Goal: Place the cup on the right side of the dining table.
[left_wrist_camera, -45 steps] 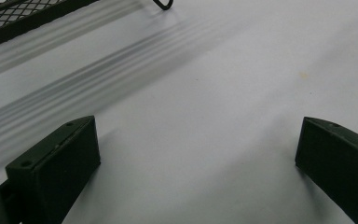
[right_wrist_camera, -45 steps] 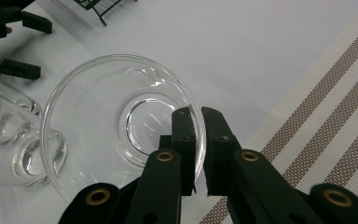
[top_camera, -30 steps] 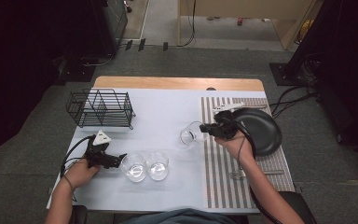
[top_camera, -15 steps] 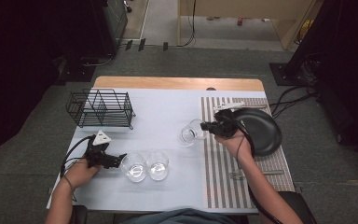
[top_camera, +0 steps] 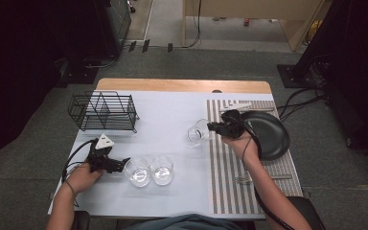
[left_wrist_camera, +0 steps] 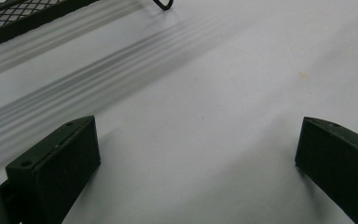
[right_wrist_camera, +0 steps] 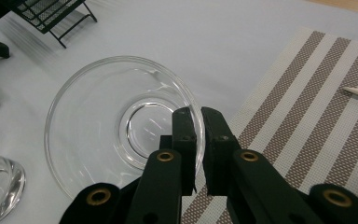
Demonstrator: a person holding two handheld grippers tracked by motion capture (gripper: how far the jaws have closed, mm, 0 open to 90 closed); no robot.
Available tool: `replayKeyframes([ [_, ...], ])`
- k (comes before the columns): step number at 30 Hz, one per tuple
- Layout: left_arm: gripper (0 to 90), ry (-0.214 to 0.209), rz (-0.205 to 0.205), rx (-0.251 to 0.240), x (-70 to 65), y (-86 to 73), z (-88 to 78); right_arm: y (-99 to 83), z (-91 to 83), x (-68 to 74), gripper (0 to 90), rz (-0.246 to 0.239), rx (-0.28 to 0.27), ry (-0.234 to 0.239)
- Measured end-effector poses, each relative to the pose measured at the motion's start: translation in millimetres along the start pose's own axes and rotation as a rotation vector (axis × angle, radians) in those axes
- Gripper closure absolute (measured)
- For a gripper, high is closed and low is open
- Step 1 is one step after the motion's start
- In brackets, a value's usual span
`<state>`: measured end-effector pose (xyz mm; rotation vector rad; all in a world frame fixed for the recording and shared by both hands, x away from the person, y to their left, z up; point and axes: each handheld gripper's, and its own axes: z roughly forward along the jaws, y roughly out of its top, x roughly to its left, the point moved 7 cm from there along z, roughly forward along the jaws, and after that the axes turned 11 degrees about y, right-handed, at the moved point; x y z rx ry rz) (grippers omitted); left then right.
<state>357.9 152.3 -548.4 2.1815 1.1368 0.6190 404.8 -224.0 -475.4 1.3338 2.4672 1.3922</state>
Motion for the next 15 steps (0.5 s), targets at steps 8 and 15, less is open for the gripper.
replayKeyframes([
  [8,0.0,0.000,0.000,0.000,0.0,0.0,0.0,2.6,-1.6,-6.3,85.6,0.011,-0.011,-0.018],
  [15,0.0,0.000,0.000,0.000,0.0,0.0,0.0,8.5,-4.5,-15.1,85.7,0.015,-0.024,-0.038],
])
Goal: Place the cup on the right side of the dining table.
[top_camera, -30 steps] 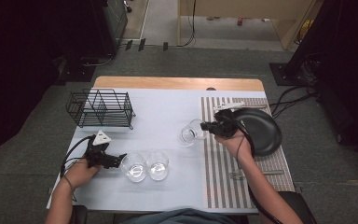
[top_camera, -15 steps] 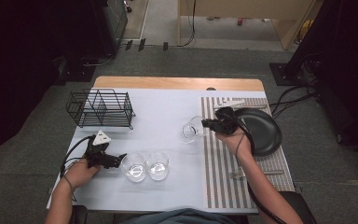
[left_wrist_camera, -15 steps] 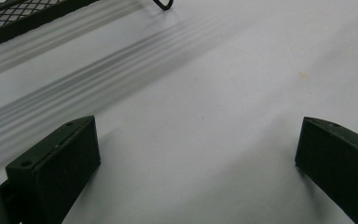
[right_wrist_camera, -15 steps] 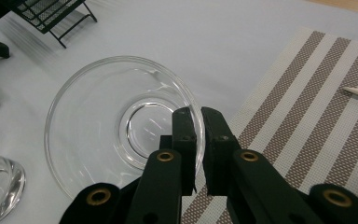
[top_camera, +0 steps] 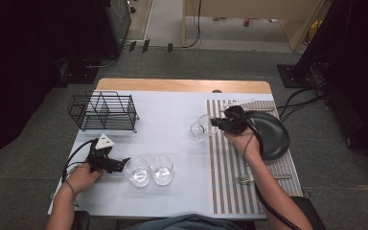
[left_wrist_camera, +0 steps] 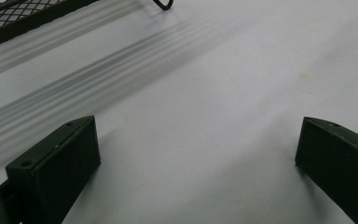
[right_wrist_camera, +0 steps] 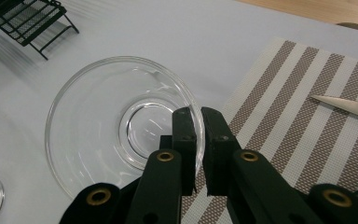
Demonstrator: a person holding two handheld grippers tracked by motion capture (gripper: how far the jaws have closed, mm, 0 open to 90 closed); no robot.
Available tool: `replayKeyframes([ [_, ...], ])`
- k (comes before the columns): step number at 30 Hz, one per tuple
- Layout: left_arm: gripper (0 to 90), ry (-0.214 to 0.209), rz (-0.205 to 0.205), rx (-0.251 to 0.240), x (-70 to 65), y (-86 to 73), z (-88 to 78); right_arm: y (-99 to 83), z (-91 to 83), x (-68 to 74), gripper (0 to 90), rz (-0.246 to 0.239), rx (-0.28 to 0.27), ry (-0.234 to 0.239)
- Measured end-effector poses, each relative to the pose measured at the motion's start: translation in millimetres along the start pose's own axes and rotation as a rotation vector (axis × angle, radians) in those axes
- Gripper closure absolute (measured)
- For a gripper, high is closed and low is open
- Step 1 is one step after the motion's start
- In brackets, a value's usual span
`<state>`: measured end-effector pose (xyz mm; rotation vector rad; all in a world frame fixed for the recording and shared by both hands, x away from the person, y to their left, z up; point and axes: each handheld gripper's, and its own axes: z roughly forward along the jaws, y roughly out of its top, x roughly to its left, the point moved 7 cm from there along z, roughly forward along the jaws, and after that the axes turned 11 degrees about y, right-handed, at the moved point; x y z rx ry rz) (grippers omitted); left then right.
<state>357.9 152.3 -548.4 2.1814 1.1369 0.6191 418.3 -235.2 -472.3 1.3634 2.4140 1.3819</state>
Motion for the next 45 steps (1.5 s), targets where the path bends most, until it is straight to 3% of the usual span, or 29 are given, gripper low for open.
replayKeyframes([
  [32,0.0,0.000,0.000,0.000,0.0,0.0,0.0,7.6,-13.2,-28.0,85.8,0.039,-0.023,-0.085],
  [45,0.0,0.000,0.000,0.000,0.0,0.0,0.0,7.7,-17.5,-40.2,85.7,0.046,-0.032,-0.141],
])
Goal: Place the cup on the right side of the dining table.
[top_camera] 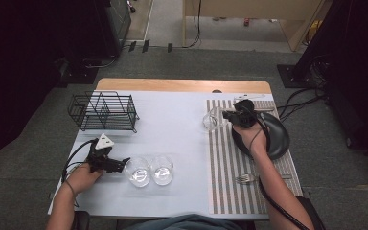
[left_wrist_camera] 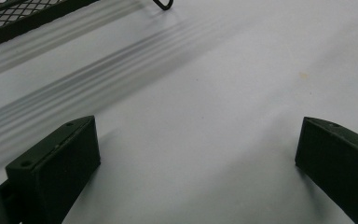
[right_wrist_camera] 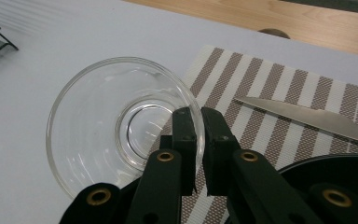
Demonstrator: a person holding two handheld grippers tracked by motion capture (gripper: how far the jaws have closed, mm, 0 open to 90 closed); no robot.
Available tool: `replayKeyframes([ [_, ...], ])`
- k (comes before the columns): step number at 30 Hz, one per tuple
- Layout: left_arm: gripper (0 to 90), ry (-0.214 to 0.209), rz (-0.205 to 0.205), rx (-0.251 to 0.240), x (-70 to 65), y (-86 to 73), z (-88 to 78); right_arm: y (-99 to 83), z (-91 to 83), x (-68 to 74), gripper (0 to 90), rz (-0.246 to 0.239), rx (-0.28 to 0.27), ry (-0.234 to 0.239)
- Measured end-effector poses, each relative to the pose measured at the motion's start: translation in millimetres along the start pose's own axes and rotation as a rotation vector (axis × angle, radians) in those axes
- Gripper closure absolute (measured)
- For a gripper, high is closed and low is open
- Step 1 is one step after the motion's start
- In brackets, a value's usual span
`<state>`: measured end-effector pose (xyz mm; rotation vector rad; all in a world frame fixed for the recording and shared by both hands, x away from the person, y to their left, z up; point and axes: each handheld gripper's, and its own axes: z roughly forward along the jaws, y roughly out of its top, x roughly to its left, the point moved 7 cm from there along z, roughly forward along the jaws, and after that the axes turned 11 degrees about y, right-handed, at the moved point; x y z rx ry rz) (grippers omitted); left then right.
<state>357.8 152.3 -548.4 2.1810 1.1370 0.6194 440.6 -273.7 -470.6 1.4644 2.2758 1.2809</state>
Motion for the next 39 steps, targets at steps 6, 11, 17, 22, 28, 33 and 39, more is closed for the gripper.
replayKeyframes([
  [6,0.0,0.000,0.000,0.000,0.1,0.0,0.0,1.1,-3.1,-4.7,85.7,0.009,-0.006,-0.012],
  [11,0.0,0.000,0.000,0.000,0.0,0.0,0.0,1.6,-4.3,-9.8,85.7,0.017,-0.007,-0.019],
  [17,0.0,0.000,0.000,0.000,0.0,0.0,0.0,1.3,-5.9,-15.2,85.6,0.027,-0.008,-0.031],
  [22,0.0,0.000,0.000,0.000,0.1,0.0,0.0,0.8,-6.9,-17.2,85.6,0.032,-0.008,-0.040],
  [28,0.0,0.000,0.000,0.000,0.0,0.0,0.0,-1.1,-4.6,-19.1,85.6,0.047,-0.002,-0.045],
  [33,0.0,0.000,0.000,0.000,0.0,0.0,0.0,-0.6,-0.8,-19.1,85.6,0.038,0.009,-0.051],
  [39,0.0,0.000,0.001,0.001,0.0,0.0,-0.1,-0.3,0.2,-19.6,85.5,0.044,0.006,-0.049],
])
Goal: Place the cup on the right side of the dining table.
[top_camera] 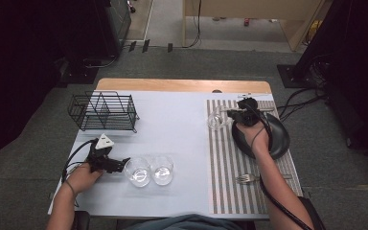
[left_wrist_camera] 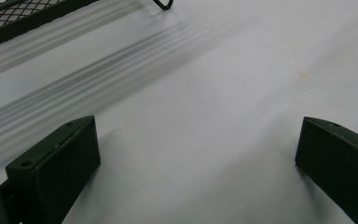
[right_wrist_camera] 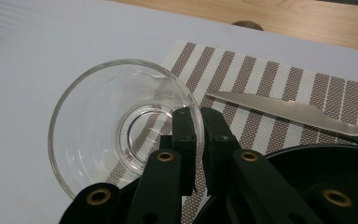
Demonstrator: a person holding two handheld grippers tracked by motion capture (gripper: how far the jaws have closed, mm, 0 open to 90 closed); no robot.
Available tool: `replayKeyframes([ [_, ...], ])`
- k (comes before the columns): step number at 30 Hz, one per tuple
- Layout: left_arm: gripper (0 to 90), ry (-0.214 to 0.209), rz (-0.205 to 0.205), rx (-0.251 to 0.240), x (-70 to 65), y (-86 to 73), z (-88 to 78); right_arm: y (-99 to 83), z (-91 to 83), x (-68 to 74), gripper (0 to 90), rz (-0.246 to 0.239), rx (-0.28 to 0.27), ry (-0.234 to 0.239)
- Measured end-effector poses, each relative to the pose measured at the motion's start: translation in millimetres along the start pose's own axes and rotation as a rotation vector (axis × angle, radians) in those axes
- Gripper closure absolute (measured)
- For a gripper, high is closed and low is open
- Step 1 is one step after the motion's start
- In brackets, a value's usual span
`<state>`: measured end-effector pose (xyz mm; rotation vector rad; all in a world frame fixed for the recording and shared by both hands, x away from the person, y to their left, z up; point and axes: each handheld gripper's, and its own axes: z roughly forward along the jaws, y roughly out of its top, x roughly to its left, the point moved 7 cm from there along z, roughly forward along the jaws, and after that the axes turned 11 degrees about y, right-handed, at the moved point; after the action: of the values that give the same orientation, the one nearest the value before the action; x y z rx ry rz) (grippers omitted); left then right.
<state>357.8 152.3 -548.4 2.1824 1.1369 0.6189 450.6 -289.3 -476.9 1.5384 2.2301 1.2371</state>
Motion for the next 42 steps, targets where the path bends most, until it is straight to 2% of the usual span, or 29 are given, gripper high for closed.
replayKeyframes([
  [20,0.0,0.000,0.000,0.000,0.0,0.0,0.0,4.1,4.2,-3.6,85.3,0.023,-0.021,0.006],
  [42,0.0,0.001,0.001,0.000,-0.1,0.0,0.0,9.8,11.7,-2.4,84.7,0.003,-0.038,0.001],
])
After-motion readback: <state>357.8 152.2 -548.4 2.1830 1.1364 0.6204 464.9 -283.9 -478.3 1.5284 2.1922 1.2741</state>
